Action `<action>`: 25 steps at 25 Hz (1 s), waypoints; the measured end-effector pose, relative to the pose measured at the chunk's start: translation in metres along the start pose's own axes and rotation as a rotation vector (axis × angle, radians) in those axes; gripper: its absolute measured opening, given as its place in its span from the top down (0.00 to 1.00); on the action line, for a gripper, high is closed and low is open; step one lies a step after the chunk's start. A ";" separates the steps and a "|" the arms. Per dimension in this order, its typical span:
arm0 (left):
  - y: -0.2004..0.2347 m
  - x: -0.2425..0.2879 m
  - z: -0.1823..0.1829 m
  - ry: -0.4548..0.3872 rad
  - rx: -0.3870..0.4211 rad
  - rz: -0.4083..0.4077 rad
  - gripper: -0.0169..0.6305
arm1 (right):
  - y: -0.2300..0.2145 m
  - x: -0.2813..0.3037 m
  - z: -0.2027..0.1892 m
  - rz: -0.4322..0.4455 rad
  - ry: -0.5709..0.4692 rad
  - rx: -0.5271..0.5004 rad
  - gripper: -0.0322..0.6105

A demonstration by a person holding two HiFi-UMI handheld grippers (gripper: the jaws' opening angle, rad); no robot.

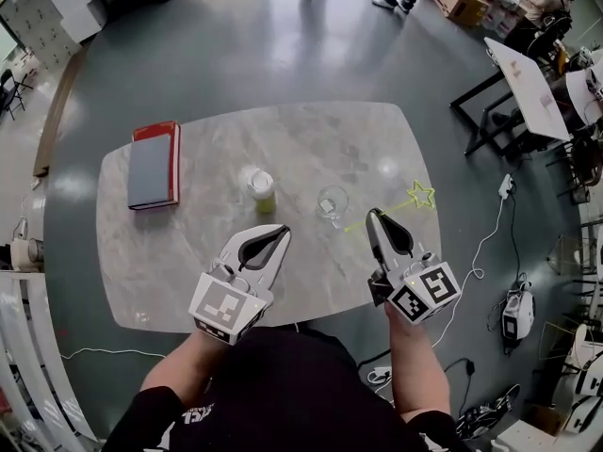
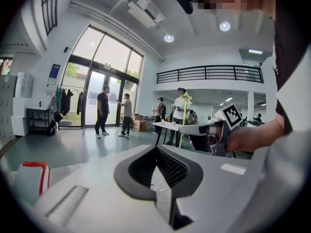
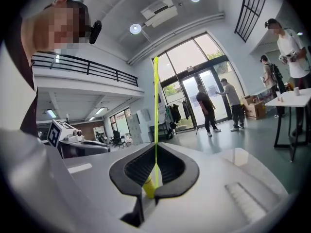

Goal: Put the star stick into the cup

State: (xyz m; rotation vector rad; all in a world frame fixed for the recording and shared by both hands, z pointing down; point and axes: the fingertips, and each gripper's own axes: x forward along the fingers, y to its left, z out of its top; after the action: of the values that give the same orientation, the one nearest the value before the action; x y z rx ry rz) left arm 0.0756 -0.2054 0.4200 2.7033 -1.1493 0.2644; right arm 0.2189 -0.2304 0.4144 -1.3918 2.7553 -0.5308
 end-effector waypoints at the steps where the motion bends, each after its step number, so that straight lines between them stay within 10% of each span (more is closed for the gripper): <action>1: 0.001 0.002 -0.001 0.000 -0.002 -0.005 0.97 | -0.002 0.005 -0.002 -0.002 0.002 -0.004 0.92; 25: 0.015 0.026 -0.034 0.062 -0.060 -0.031 0.97 | -0.071 0.090 -0.100 -0.093 0.117 -0.018 0.92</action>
State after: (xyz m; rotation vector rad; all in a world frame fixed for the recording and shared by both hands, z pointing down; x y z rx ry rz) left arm 0.0793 -0.2255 0.4606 2.6387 -1.0803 0.3013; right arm 0.2038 -0.3108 0.5432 -1.5478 2.8021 -0.6106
